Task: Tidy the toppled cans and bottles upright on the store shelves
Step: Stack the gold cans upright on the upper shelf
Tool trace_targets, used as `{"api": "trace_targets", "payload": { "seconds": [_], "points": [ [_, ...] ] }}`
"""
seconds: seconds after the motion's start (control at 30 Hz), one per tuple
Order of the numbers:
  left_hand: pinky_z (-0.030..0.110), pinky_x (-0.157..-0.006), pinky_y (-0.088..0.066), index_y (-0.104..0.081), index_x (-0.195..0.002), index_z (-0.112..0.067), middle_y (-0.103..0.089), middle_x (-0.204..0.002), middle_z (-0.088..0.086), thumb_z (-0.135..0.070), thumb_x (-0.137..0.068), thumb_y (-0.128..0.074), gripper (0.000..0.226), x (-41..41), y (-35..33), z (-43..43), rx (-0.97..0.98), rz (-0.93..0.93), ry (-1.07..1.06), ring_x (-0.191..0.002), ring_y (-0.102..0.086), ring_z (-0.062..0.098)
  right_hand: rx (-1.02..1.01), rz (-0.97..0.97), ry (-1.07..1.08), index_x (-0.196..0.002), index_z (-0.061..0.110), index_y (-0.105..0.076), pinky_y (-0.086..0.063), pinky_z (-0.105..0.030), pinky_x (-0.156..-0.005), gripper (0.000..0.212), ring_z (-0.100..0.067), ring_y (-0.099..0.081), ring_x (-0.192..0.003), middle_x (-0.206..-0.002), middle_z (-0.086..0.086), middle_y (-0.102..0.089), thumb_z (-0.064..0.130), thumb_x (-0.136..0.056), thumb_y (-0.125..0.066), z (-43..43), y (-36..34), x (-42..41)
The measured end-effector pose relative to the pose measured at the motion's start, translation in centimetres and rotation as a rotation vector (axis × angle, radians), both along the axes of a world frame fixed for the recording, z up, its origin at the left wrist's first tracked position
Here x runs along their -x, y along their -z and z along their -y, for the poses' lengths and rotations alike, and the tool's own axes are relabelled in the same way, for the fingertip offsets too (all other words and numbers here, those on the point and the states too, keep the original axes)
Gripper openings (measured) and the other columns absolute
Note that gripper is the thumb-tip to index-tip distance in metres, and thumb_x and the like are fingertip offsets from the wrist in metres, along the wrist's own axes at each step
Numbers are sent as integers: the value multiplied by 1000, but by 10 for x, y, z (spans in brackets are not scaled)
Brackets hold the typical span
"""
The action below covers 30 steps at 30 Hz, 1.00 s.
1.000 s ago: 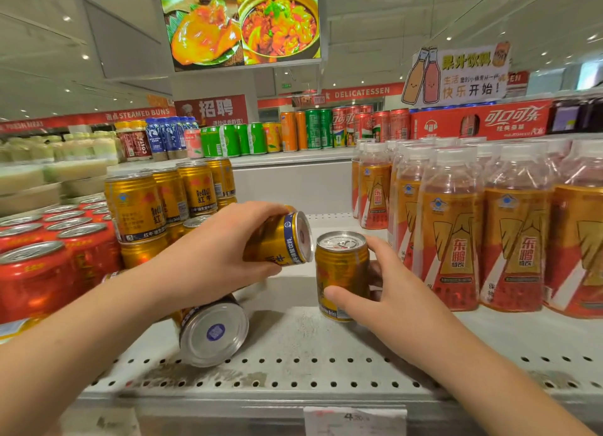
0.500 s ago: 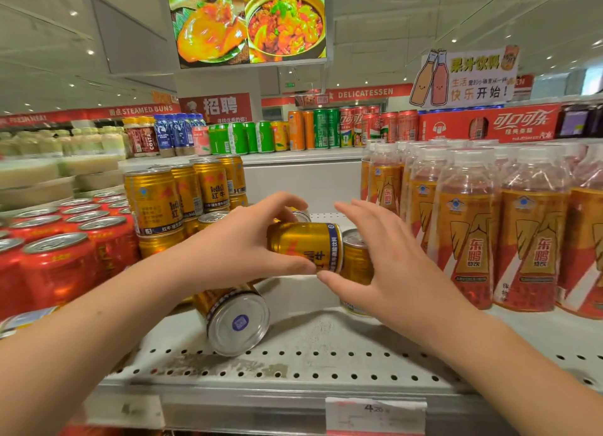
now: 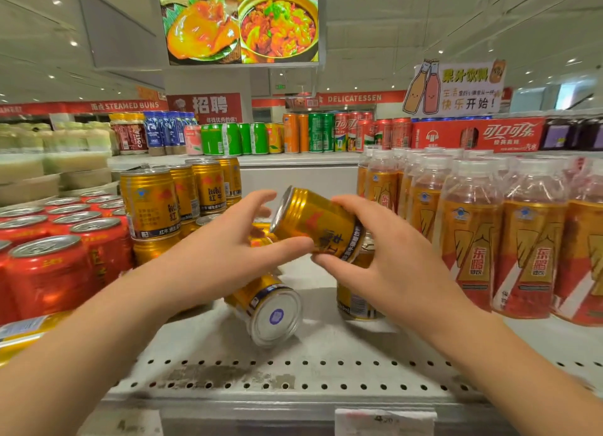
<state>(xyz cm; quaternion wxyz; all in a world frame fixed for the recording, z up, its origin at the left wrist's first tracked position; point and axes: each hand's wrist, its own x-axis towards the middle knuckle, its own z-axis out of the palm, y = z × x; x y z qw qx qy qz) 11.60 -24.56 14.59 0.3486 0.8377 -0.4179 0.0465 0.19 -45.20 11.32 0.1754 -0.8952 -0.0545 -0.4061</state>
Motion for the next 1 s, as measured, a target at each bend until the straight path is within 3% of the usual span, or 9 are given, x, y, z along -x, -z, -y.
{"api": "trace_targets", "payload": {
  "seconds": [0.1,0.2,0.27,0.33,0.47,0.57,0.73,0.87,1.0],
  "points": [
    [24,-90,-54,-38,-139,-56,-53,-123,-32,-87,-74,-48,72,20,23,-8,-130,173,-99,-104,-57,-10,-207,91,-12,-122,50,-45,-47,-22,-80,51,6,-55,-103,-110,26,-58,63,-80,-69,4,4,4],
    [23,-96,-48,-52,-130,-45,-50,-122,-31,-71,-89,-44,49,36,45,-3,-138,323,-94,-111,-50,-6,-435,134,-30,-118,54,-45,-49,-29,-90,53,7,-57,-110,-115,28,-60,65,-75,-73,11,6,6],
    [23,-106,-40,-50,-135,-40,-44,-131,-28,-61,-94,-48,46,42,60,3,-87,353,-103,-122,-41,-5,-584,128,-54,-119,50,-47,-51,-32,-94,57,4,-60,-112,-118,24,-63,67,-72,-75,16,7,5],
    [26,-114,-33,-47,-141,-37,-37,-141,-23,-57,-95,-50,51,46,73,5,-33,357,-138,-134,-33,-1,-664,115,-59,-121,45,-48,-52,-25,-90,62,8,-61,-108,-116,23,-64,69,-71,-75,21,7,4],
    [17,-108,-22,-48,-141,-38,-37,-143,-23,-56,-96,-51,49,47,82,1,39,365,-175,-135,-29,-4,-733,45,-59,-128,33,-47,-52,-21,-83,74,10,-63,-103,-115,21,-65,68,-69,-75,27,7,-4],
    [13,-109,-15,-43,-144,-41,-32,-146,-26,-58,-96,-49,51,46,83,1,27,370,-168,-138,-22,-8,-759,-10,-50,-130,30,-46,-55,-31,-91,83,3,-65,-106,-119,15,-66,73,-65,-75,29,10,-7],
    [10,-109,-12,-45,-144,-38,-34,-146,-25,-54,-97,-49,49,45,84,1,50,367,-158,-139,-20,-9,-697,-30,-46,-120,47,-44,-50,-11,-77,77,19,-56,-104,-119,27,-58,80,-57,-74,23,14,1],
    [18,-115,-21,-48,-142,-40,-29,-149,-23,-51,-96,-55,47,43,85,-1,102,313,-124,-143,-18,-4,-612,-93,-12,-138,45,-34,-43,-19,-90,90,14,-53,-112,-123,32,-52,77,-63,-73,24,18,8],
    [23,-112,-16,-49,-137,-50,-16,-157,-21,-53,-92,-61,47,39,87,-4,141,250,-160,-146,-5,-3,-478,-225,51,-137,54,-29,-46,-7,-69,87,26,-51,-101,-114,38,-52,72,-64,-72,25,27,19]
  ]
}}
